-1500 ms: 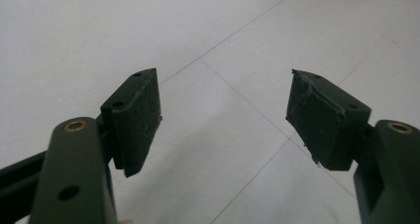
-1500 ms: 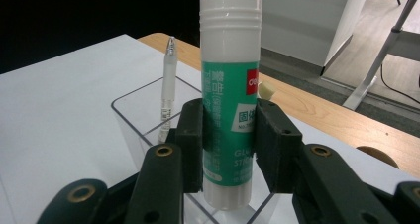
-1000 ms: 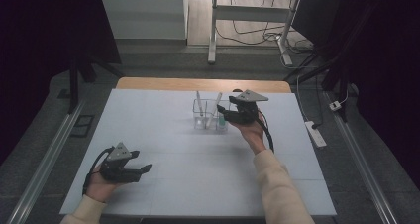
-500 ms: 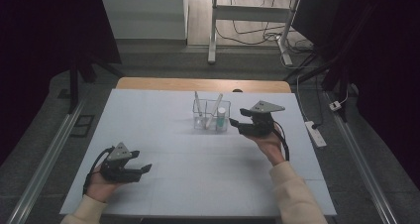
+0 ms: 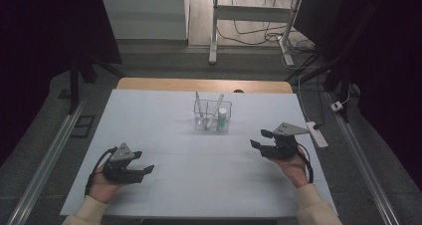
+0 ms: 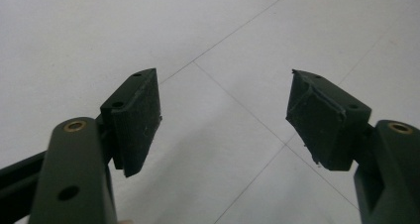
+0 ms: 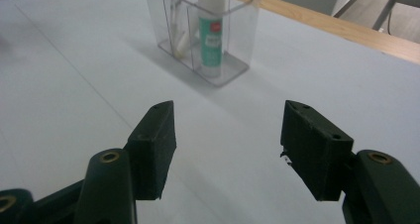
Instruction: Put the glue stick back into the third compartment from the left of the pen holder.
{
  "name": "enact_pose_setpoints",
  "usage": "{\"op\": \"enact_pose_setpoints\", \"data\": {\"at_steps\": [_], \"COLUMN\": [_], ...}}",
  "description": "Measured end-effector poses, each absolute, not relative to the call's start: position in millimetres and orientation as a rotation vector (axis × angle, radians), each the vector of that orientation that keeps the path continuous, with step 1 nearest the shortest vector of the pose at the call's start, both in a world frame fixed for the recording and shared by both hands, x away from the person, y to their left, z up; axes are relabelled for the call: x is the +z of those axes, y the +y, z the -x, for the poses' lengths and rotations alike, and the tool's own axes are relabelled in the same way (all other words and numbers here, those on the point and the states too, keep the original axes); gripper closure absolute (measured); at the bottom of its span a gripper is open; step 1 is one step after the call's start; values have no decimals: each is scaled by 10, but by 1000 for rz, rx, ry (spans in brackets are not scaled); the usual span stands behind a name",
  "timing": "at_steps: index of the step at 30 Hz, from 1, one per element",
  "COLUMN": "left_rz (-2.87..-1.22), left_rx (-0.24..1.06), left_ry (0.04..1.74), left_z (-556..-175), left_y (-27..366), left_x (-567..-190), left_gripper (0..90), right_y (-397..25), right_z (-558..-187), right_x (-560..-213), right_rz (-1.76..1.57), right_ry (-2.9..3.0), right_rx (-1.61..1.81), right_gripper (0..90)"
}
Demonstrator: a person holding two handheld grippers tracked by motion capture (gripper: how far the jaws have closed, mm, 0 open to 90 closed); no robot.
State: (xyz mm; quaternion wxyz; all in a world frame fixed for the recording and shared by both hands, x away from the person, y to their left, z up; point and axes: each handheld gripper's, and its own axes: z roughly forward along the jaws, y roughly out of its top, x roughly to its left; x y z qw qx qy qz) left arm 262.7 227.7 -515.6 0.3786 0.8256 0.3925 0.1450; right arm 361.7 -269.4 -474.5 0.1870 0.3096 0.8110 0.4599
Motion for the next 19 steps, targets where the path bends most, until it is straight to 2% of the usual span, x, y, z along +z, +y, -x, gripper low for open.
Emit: {"op": "enact_pose_setpoints", "data": {"at_steps": [9, 19], "left_rz": [-2109, -2108], "left_rx": [376, 378], "left_ry": [1007, 1009], "left_z": [-2637, -2637], "left_y": [2268, 2275], "left_x": [-5156, -5152], "left_gripper": [291, 291], "right_y": [-2947, -2934], "right_z": [-3436, -3420], "right_x": [-4843, -4845], "right_rz": [-892, -866], "right_ry": [2303, 2311], "right_rx": [1260, 1257], "right_gripper": [380, 379]}}
